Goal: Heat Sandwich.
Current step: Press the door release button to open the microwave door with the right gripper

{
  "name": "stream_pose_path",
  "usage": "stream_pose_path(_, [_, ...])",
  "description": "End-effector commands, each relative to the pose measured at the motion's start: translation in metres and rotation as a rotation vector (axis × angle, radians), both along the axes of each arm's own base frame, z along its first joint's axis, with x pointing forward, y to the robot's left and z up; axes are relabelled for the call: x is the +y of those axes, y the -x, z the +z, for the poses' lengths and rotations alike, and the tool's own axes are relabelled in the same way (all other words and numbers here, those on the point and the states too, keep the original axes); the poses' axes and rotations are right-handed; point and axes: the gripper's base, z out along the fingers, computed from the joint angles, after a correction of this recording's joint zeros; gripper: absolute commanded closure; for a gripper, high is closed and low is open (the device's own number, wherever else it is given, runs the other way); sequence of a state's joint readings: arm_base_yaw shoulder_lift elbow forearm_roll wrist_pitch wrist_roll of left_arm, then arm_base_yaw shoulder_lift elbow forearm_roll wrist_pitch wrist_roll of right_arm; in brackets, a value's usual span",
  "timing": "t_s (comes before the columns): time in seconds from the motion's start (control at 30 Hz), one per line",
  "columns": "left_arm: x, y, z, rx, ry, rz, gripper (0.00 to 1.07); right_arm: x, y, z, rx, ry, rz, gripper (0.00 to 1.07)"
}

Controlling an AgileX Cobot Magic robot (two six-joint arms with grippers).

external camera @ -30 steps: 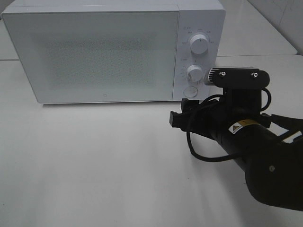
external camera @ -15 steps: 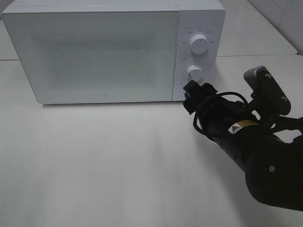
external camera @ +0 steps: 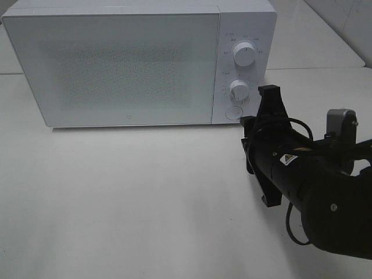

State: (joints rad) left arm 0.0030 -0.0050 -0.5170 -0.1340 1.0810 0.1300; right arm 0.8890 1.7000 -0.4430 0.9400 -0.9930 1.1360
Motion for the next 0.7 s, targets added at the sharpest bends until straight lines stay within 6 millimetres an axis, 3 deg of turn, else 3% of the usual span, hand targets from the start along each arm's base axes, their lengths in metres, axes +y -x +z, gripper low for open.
stream_pose_path(0.03, [-0.001, 0.001, 0.001, -0.015, 0.01, 0.003, 0.1, 0.002, -0.001, 0.002, -0.004, -0.059, -0.013, 0.86])
stream_pose_path(0.1, [-0.001, 0.001, 0.001, -0.015, 0.01, 0.003, 0.1, 0.002, -0.001, 0.002, -0.003, -0.067, -0.018, 1.01])
stream_pose_path(0.17, [-0.001, 0.001, 0.001, -0.015, 0.01, 0.003, 0.1, 0.002, -0.001, 0.002, -0.001, -0.069, -0.024, 1.07])
stream_pose_path(0.5, [-0.001, 0.001, 0.001, -0.015, 0.01, 0.003, 0.1, -0.003, -0.002, -0.001, 0.012, -0.074, -0.083, 1.07])
stream_pose_path(0.7, [-0.001, 0.001, 0.001, -0.015, 0.01, 0.003, 0.1, -0.001, -0.008, -0.016, 0.044, -0.091, -0.125, 1.07])
